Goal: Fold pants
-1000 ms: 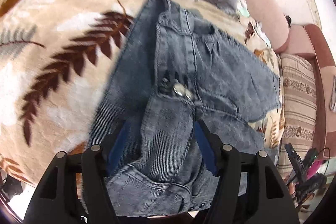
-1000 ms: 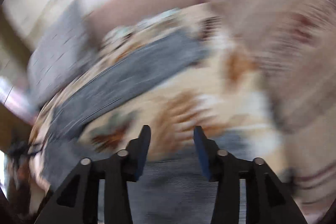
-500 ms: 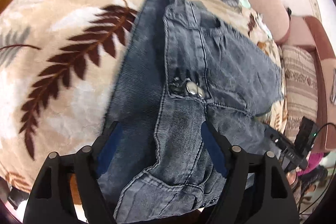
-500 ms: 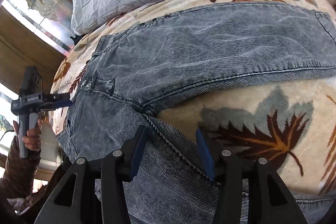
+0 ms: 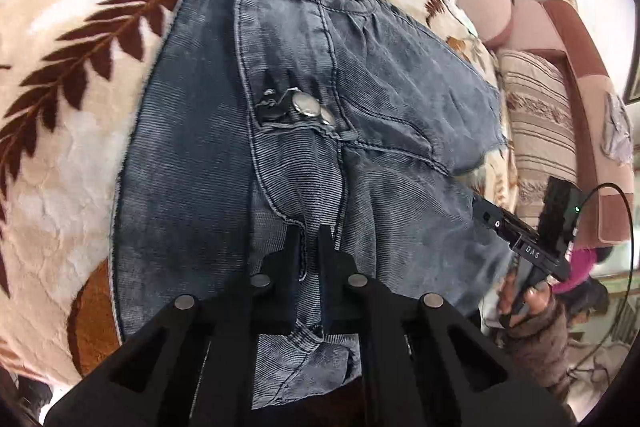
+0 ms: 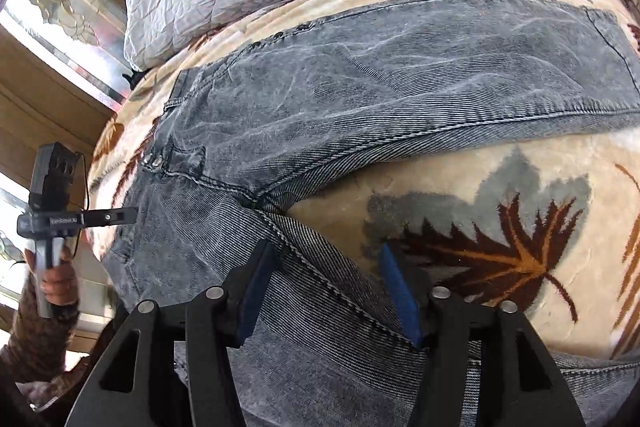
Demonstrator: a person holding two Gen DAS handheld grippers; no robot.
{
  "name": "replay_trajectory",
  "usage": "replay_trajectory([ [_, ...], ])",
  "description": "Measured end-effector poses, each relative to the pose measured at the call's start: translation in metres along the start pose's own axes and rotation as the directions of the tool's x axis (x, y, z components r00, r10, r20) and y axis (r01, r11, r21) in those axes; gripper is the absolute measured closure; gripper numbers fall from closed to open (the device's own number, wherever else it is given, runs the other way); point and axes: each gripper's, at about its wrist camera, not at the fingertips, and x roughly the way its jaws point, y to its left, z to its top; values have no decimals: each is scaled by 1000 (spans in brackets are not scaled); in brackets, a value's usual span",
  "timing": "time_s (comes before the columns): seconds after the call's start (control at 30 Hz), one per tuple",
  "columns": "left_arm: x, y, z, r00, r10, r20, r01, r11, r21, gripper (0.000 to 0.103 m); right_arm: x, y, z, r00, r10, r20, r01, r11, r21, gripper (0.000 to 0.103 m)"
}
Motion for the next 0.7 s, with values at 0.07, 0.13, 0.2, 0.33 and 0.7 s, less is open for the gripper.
replay_trajectory([
  [0.07, -16, -12, -6, 999, 18, 48, -20, 999, 35, 98, 6, 7, 2, 1000, -16, -23, 15, 999, -41, 98],
  [0.13, -44, -20, -12, 989, 27, 144, -40, 996, 84, 98, 5, 17, 5, 999, -41, -25, 38, 995, -90, 98],
  [0.2, -51, -18, -12, 975, 117, 188, -139, 985, 106, 97, -2, 24, 13, 999, -48, 16, 49, 992, -113, 98],
  [0.33, -7, 1, -7, 971, 230, 68, -234, 971, 55, 96, 19, 15, 22, 997, -78, -14, 76, 993, -86, 94],
  [0.7, -71, -1, -8, 968, 146, 202, -155, 988, 28, 52, -96, -62, -13, 973, -148, 176, 127, 984, 126, 62],
])
